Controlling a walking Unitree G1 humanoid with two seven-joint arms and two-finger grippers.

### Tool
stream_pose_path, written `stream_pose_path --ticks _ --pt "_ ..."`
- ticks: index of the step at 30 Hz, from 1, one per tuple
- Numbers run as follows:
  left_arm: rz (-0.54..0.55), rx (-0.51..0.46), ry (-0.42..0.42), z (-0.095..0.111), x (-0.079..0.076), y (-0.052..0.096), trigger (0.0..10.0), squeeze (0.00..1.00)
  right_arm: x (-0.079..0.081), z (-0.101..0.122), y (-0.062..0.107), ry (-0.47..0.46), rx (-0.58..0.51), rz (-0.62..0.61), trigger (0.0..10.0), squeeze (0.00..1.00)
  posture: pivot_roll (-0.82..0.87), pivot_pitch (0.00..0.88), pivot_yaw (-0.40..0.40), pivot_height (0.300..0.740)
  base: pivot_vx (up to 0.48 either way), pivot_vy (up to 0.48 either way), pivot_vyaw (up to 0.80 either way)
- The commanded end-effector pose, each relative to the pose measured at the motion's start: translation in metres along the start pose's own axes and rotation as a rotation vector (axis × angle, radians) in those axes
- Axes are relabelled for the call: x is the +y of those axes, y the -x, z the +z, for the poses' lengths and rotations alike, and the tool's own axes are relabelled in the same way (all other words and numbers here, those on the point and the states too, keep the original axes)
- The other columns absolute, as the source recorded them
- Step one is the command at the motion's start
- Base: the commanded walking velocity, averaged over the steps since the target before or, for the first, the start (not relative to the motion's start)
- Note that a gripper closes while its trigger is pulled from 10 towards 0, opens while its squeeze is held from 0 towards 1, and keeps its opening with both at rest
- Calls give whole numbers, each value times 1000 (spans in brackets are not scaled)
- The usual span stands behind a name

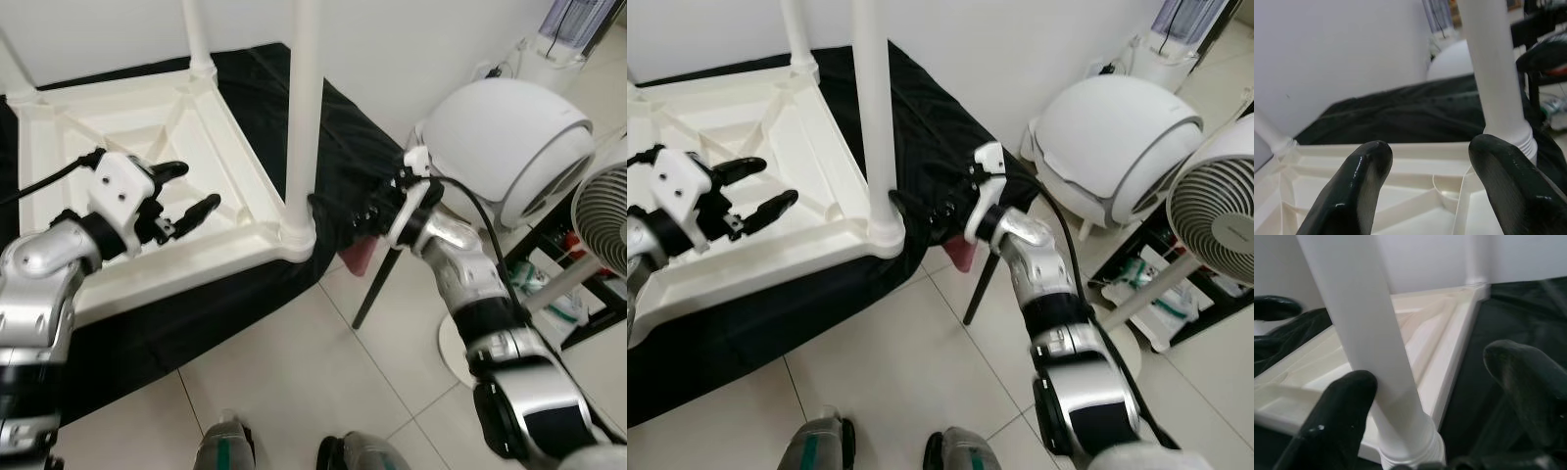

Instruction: Building children table

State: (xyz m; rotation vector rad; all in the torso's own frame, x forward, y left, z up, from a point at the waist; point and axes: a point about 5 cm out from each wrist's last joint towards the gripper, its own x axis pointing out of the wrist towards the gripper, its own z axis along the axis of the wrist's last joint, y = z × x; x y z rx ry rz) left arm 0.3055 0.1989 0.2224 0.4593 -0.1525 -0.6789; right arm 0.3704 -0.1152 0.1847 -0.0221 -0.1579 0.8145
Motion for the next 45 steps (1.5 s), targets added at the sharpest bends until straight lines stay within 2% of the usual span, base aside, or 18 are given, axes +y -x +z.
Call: stream_pose_path --ticks 1,3,5,6,10,11,14,18,21,25,32,33,34,35,39,42,43,45 --pt "115 22 23 -2 5 -8 10000 0 -9 7 -1 14 -33 -66 10000 0 71 45 -64 740 0 0 0" --pt "157 24 62 -1 4 -19 10000 0 -14 10 1 18 -42 -107 10000 0 68 47 -65 740 0 0 0" --pt "157 24 62 -1 4 -19 10000 0 -14 10 1 18 -42 -107 10000 0 68 47 -65 740 0 0 0" --pt "125 43 89 -1 -6 -30 10000 0 -22 10 7 18 -48 -166 10000 0 57 47 -67 740 0 0 0" --pt "112 48 94 0 -8 -33 10000 0 -26 9 10 12 -51 -189 10000 0 56 47 -66 740 0 0 0" --pt "105 55 91 1 -7 -38 10000 0 -35 8 21 12 -60 -250 10000 0 46 42 -59 740 0 0 0" --pt "104 59 90 2 -6 -41 10000 0 -39 8 26 9 -65 -273 10000 0 39 39 -53 740 0 0 0" --pt "75 86 99 0 -6 -44 10000 0 -38 7 29 -1 -82 -245 10000 0 27 31 -40 740 0 0 0" --pt "62 175 112 -12 -12 -44 10000 0 -27 3 28 1 -68 -122 10000 0 19 19 -26 740 0 0 0" --pt "151 291 176 -26 -24 -53 10000 0 -20 -4 24 15 -24 -44 10000 0 25 3 -33 740 0 0 0" --pt "211 311 193 -25 -29 -61 10000 0 -20 0 19 20 -31 -42 10000 0 34 6 -47 740 0 0 0" --pt "285 326 206 -27 -28 -62 10000 0 -18 1 14 22 -30 -30 10000 0 36 7 -46 740 0 0 0" --pt "353 329 261 -31 -29 -62 10000 0 -16 1 10 18 -30 -21 10000 0 37 9 -46 740 0 0 0" --pt "353 329 261 -31 -29 -62 10000 0 -16 1 10 18 -30 -21 10000 0 37 9 -46 740 0 0 0" --pt "483 288 397 -39 -37 -56 10000 0 -9 2 0 1 -47 -11 10000 0 49 13 -49 740 0 0 0" --pt "506 282 415 -41 -42 -55 10000 0 -6 0 -3 -8 -53 -10 10000 0 56 14 -54 740 0 0 0" --pt "523 306 456 -48 -51 -52 10000 0 0 -3 -8 -25 -58 -22 10000 0 56 15 -56 740 0 0 0" --pt "545 320 437 -51 -52 -50 10000 0 2 -4 -10 -34 -59 -31 10000 0 55 16 -57 740 0 0 0"
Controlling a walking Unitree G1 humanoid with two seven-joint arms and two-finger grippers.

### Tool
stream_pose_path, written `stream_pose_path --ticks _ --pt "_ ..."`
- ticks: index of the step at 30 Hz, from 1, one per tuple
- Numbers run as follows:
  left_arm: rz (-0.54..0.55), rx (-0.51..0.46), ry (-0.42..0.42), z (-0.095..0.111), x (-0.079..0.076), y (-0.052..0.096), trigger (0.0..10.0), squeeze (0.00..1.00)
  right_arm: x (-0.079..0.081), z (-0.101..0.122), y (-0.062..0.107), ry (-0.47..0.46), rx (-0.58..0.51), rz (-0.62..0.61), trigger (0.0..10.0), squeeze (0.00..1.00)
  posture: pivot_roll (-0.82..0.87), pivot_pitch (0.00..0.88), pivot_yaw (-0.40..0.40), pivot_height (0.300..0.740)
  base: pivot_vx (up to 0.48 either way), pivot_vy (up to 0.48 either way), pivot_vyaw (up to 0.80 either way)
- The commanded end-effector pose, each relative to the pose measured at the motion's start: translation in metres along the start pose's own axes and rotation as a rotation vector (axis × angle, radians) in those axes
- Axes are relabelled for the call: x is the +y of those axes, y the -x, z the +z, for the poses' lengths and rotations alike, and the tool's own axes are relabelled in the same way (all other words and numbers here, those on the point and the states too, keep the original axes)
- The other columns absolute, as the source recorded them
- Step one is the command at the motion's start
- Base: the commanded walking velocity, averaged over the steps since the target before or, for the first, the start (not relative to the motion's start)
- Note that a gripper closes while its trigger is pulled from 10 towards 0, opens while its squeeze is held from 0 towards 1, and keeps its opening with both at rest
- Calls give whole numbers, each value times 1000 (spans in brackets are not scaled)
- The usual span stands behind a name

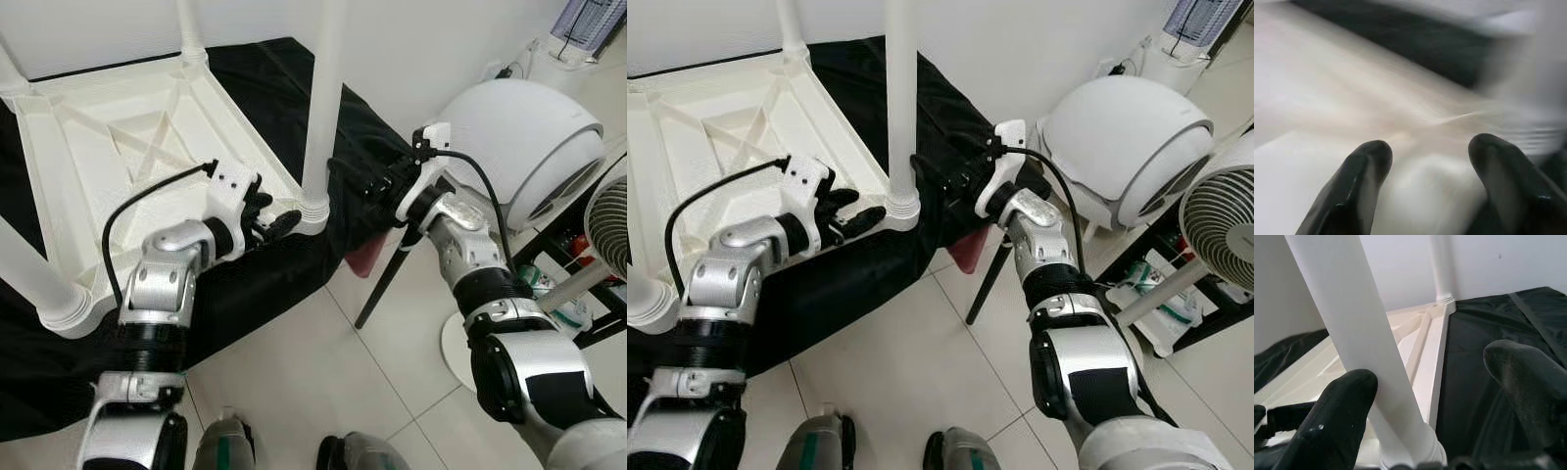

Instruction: Building children table

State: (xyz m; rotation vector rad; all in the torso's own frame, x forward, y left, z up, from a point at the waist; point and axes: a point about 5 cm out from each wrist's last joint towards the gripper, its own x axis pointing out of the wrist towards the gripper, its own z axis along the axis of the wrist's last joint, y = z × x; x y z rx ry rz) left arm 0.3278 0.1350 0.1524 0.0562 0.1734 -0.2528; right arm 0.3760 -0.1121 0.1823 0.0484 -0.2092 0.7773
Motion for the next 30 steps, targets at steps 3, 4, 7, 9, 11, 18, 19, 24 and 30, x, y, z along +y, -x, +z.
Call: stream_pose_path --ticks 3,4,7,9,11,18,19,24,30 --pt "186 -20 -39 -3 15 4 10000 0 6 -3 -6 -4 11 6 10000 0 57 17 -61 740 0 0 0" --pt "200 -46 -71 -5 16 5 10000 0 9 -5 -8 -6 10 -1 10000 0 61 15 -62 740 0 0 0" --pt "183 -121 -6 -13 15 7 10000 0 16 -10 -11 -29 -9 -30 10000 0 55 14 -65 740 0 0 0" --pt "173 -144 34 -15 14 8 10000 0 18 -11 -12 -36 -15 -43 10000 0 53 12 -65 740 0 0 0" --pt "172 -156 70 -16 13 7 10000 0 20 -13 -12 -49 -21 -48 10000 0 52 10 -66 740 0 0 0" --pt "189 -193 58 -3 11 5 10000 0 23 -22 -5 -13 4 -17 10000 0 50 0 -49 740 0 0 0" --pt "193 -198 55 -2 11 5 10000 0 22 -23 -3 1 11 -20 10000 0 47 0 -46 740 0 0 0" --pt "172 -202 53 -2 12 4 10000 0 20 -26 0 -3 24 -10 10000 0 40 0 -43 740 0 0 0" --pt "117 -212 42 -4 13 1 10000 0 9 -23 3 12 58 13 10000 0 1 0 -26 740 0 0 0"
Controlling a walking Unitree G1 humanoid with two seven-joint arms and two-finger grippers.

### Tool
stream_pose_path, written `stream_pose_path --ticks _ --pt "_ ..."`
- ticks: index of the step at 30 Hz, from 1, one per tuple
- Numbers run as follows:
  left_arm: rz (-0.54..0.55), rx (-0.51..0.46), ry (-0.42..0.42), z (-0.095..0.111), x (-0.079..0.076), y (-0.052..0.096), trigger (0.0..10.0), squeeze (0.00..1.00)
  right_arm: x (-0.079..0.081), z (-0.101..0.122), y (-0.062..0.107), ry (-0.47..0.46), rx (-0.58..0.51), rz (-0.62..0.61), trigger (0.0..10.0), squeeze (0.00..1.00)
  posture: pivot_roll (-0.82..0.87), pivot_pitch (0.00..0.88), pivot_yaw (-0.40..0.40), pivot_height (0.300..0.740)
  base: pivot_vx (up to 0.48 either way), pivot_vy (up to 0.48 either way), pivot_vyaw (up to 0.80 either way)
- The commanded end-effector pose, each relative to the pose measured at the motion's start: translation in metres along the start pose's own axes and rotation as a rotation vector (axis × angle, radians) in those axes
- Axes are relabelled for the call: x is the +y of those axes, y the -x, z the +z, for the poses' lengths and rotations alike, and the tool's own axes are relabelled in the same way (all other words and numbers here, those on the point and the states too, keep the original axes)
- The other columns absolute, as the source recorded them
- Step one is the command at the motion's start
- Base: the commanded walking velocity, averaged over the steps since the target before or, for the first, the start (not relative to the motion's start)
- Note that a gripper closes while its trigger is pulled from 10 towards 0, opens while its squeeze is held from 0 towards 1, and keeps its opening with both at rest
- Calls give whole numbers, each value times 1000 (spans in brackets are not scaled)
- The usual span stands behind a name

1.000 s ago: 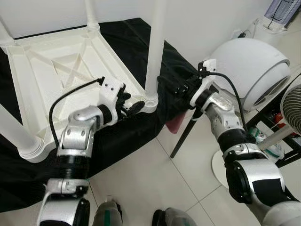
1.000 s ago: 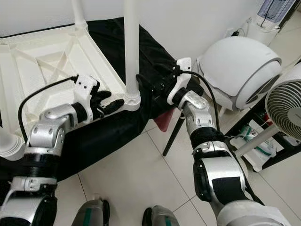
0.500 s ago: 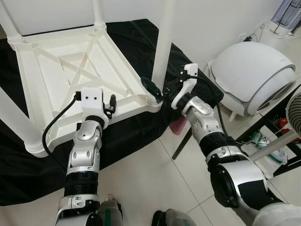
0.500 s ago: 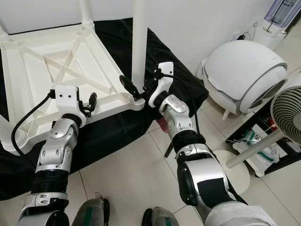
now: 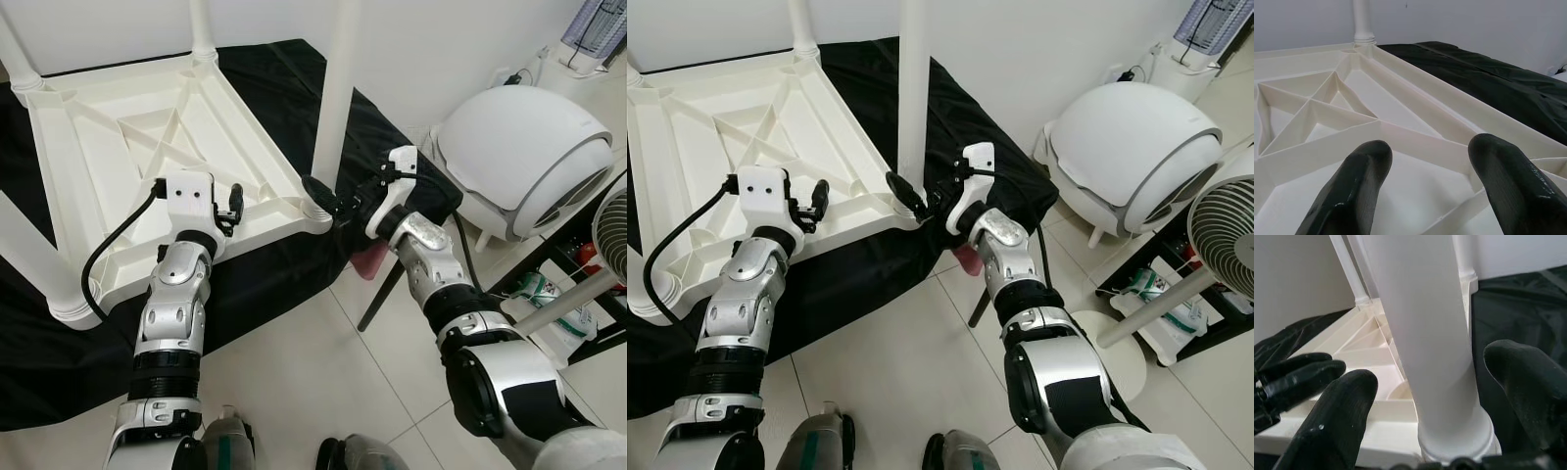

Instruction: Building children table

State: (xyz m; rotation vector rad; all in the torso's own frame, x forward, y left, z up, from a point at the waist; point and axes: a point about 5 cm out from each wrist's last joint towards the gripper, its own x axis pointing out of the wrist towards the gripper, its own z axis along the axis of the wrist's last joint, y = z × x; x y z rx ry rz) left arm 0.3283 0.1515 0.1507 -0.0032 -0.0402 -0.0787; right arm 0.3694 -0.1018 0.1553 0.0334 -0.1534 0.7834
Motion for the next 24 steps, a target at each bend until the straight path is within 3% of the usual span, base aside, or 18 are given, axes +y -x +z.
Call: stream_pose_path --ticks 1,15,24 --pt "-71 1 -13 -1 -6 -2 10000 0 -8 6 0 25 18 11 10000 0 -3 0 -26 740 0 0 0" --pt "-239 -3 -98 0 -25 16 10000 0 -17 15 -10 38 100 17 10000 0 40 0 -58 740 0 0 0" --pt "-215 -25 -101 0 -22 21 10000 0 -10 17 -18 31 69 16 10000 0 71 0 -84 740 0 0 0"
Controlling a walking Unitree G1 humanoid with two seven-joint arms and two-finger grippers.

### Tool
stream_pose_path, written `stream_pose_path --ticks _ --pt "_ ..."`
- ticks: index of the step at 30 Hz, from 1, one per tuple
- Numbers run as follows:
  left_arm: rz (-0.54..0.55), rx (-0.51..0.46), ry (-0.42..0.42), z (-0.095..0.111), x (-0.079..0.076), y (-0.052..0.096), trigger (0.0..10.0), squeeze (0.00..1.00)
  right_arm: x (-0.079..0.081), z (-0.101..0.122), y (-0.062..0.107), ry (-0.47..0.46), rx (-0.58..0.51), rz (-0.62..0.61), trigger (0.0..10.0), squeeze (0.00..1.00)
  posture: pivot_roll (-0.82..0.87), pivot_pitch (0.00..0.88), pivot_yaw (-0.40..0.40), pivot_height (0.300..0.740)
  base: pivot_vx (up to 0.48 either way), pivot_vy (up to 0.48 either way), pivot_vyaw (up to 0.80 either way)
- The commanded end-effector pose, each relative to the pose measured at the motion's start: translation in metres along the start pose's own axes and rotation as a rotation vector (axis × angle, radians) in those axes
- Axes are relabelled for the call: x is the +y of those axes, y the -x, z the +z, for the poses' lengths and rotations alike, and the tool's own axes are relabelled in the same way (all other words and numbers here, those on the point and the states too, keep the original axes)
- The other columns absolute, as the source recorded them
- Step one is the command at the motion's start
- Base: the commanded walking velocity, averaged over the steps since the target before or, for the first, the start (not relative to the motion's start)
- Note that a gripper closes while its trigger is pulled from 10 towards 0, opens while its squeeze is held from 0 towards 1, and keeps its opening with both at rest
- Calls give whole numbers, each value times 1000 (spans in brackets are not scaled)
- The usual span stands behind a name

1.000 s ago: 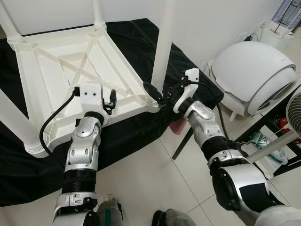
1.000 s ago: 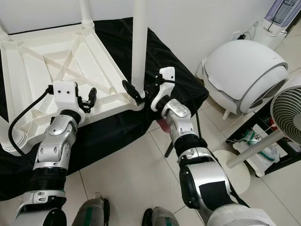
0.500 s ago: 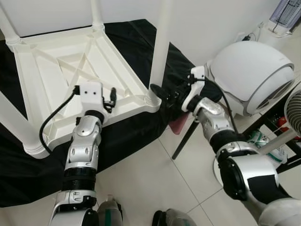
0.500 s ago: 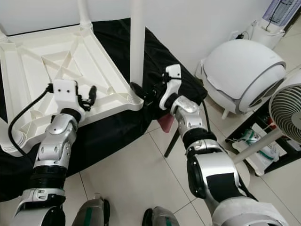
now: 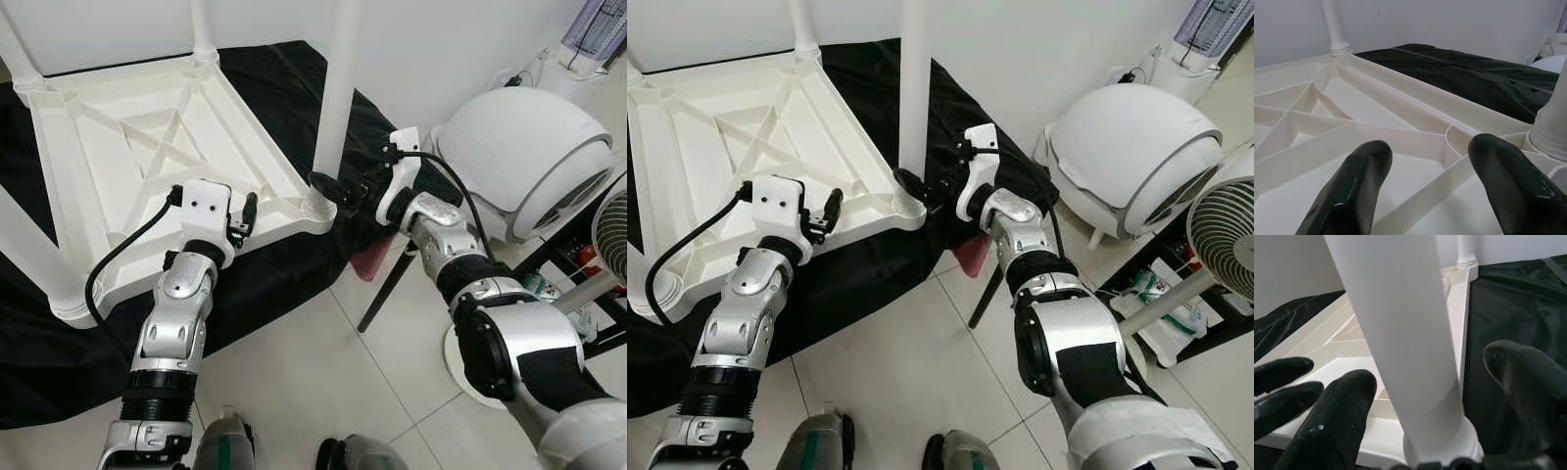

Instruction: Building children table

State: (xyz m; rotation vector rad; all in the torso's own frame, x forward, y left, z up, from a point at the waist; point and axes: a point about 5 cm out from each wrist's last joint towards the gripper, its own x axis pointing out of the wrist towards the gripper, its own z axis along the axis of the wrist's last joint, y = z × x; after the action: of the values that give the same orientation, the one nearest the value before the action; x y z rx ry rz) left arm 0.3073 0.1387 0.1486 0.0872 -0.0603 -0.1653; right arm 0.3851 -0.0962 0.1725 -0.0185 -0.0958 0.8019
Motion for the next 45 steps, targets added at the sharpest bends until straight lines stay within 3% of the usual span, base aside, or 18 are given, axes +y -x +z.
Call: stream_pose_path --ticks 1,5,8,14,22,26,40,45 --pt "-112 -15 -11 3 -6 2 10000 0 -1 3 -1 -1 -26 -26 10000 0 82 1 -91 740 0 0 0" --pt "-19 -7 -34 3 4 7 10000 0 1 -9 10 -56 -126 -169 10000 0 77 23 -84 740 0 0 0" --pt "2 -14 -28 2 7 9 10000 0 4 -15 16 -69 -159 -210 10000 0 69 30 -78 740 0 0 0" --pt "69 -4 -31 -2 17 15 10000 0 25 -33 43 -107 -222 -353 10000 0 31 34 -42 740 0 0 0" --pt "68 -11 -27 -1 23 14 10000 0 31 -41 65 -59 -214 -403 10000 0 -1 25 -10 740 0 0 0" --pt "61 -16 -27 0 23 14 10000 0 31 -41 67 -50 -215 -415 10000 0 -5 22 -6 740 0 0 0" --pt "47 2 -29 -7 21 17 10000 0 40 -37 82 -18 -190 -438 10000 0 -16 2 -11 740 0 0 794" --pt "26 5 -36 -11 19 22 10000 0 41 -36 97 -10 -184 -449 10000 0 -20 0 -15 740 0 0 796"
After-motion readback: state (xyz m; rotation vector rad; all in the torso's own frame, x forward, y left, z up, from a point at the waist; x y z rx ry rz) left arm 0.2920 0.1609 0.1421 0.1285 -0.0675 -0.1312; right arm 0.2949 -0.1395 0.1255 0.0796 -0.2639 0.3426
